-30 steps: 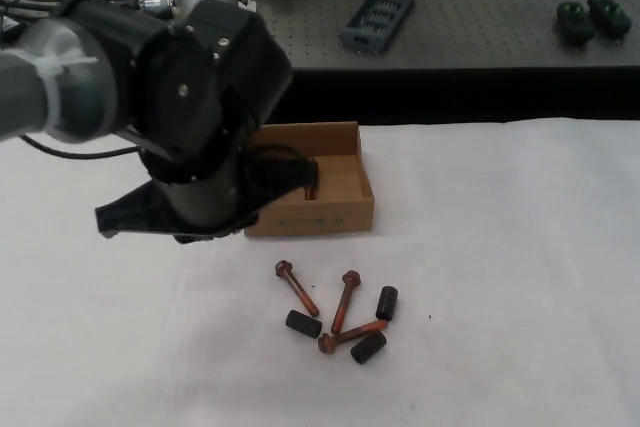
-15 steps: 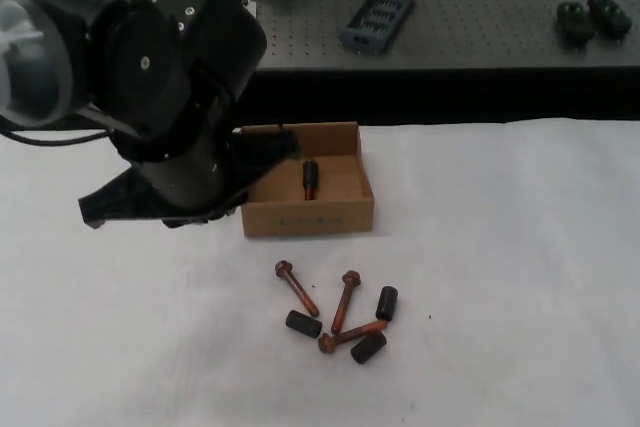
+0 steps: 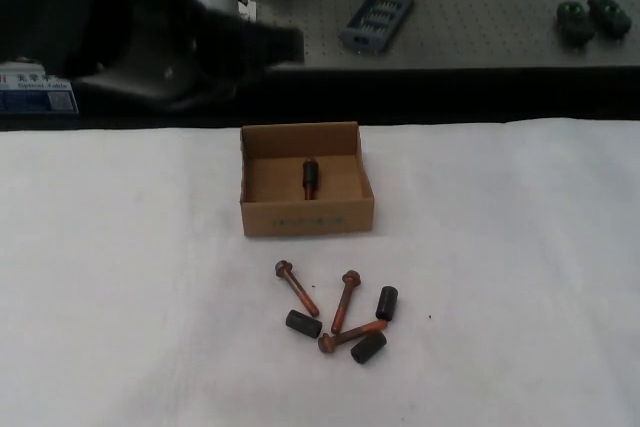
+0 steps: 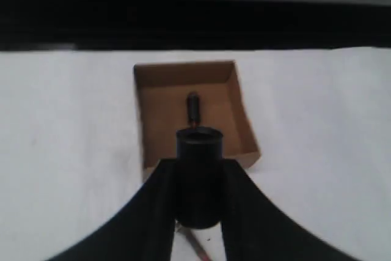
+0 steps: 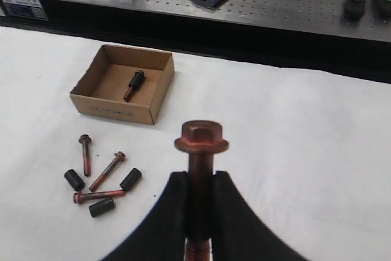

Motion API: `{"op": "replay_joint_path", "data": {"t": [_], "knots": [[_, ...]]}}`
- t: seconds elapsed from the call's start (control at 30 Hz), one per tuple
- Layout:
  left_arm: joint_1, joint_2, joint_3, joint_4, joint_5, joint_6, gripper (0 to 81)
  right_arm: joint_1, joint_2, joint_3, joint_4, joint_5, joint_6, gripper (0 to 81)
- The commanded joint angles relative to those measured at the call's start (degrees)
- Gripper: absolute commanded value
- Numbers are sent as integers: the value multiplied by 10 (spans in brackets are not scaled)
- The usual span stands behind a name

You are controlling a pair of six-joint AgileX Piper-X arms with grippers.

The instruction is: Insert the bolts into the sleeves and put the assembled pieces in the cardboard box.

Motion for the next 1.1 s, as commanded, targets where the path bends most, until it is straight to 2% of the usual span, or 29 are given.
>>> {"op": "replay_joint_path", "data": {"t": [0.0, 0.13, 0.2, 0.33, 0.43, 0.6, 0.7, 0.83, 1.07], "knots": [[-1, -20, -1, -26, 21, 27, 6, -3, 8, -2, -45, -16, 1, 38], [-1, -65, 34, -95, 55, 43, 6, -3, 8, -2, -113, -16, 1, 38], [-1, -91, 69, -139, 94, 43, 6, -3, 8, -2, -152, -20, -3, 38], [-1, -136, 127, -170, 251, 93, 6, -3, 21, -2, -241, -93, -29, 38], [-1, -155, 157, -170, 327, 135, 6, -3, 45, -2, -324, -183, -32, 38], [-1, -156, 175, -168, 366, 184, 6, -1, 110, -2, -477, -342, -23, 38], [-1, -156, 179, -166, 388, 191, 6, -1, 152, -2, -578, -405, 0, 38], [-1, -156, 179, -163, 404, 191, 6, -1, 195, -2, -641, -427, 65, 38], [-1, -156, 179, -163, 404, 191, 6, -1, 209, -2, -639, -428, 67, 38]]}}
